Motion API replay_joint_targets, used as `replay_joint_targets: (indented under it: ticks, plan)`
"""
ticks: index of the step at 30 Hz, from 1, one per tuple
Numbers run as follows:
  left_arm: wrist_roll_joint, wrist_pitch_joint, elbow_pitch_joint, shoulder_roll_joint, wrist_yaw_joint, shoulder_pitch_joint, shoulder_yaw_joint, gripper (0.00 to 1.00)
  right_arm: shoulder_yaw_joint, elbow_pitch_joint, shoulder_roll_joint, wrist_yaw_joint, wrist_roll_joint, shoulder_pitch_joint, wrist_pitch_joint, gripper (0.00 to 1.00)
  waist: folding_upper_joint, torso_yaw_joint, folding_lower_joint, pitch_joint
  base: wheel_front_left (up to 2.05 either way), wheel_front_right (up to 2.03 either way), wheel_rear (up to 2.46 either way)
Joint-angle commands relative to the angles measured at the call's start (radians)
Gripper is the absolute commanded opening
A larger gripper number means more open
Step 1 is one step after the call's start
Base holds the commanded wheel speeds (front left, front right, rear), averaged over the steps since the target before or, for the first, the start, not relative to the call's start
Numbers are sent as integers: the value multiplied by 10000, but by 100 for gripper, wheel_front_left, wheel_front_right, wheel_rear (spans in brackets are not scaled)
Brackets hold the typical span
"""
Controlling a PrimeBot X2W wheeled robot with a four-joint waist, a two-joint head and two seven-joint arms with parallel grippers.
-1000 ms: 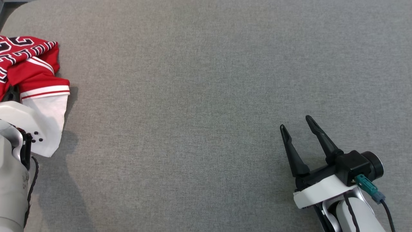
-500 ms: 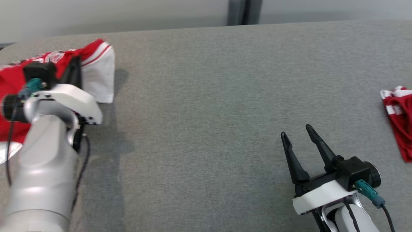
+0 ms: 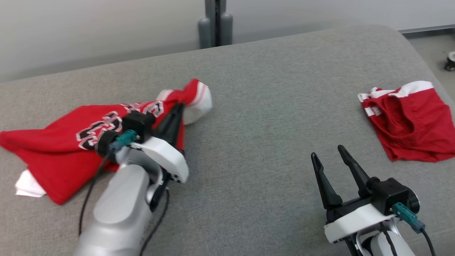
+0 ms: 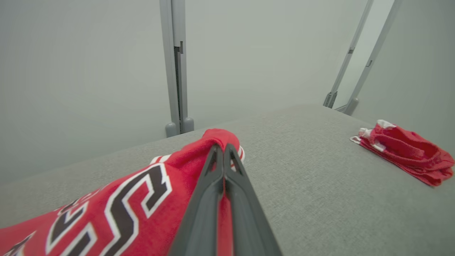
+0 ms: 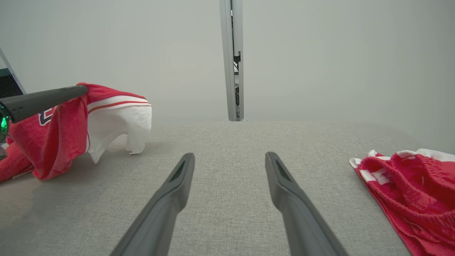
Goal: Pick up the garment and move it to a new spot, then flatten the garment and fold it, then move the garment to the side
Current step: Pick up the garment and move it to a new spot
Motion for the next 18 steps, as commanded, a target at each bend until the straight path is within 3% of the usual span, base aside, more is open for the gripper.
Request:
replay_joint_targets:
  ticks: [1, 7, 13, 14, 15, 16, 18]
  plan:
    - [-317, -44, -196, 17, -9, 152, -332, 0, -17, 44, -36, 1, 28, 119, 3, 100, 0, -280, 0, -199, 0, 0, 0]
    - [-1907, -43, -1448, 23, 404, 491, -2601, 0, -24, 90, -35, 1, 127, 274, 3, 100, 0, -646, 0, -364, 0, 0, 0]
    - [-2196, -44, -1670, 40, 1191, 520, -3267, 0, -20, 118, -32, 1, 219, 318, 3, 100, 0, -723, 0, -419, 0, 0, 0]
    - [-2119, -45, -1651, 37, 1315, 545, -3190, 27, -41, 125, -33, 1, 243, 332, 3, 100, 0, -705, 0, -439, 0, 0, 0]
    - [-1987, -44, -1642, 35, 1428, 576, -3070, 89, -59, 120, -33, 1, 262, 348, 3, 100, 0, -680, 0, -461, 0, 0, 0]
    - [-1911, -44, -1627, 35, 1530, 664, -2907, 100, -89, 107, -33, 1, 279, 370, 3, 100, 0, -642, 0, -487, 0, 0, 0]
    - [-1660, -32, -1698, 30, 1692, 881, -2542, 100, -146, 100, -33, 1, 297, 387, 3, 100, 0, -545, 0, -556, 0, 0, 0]
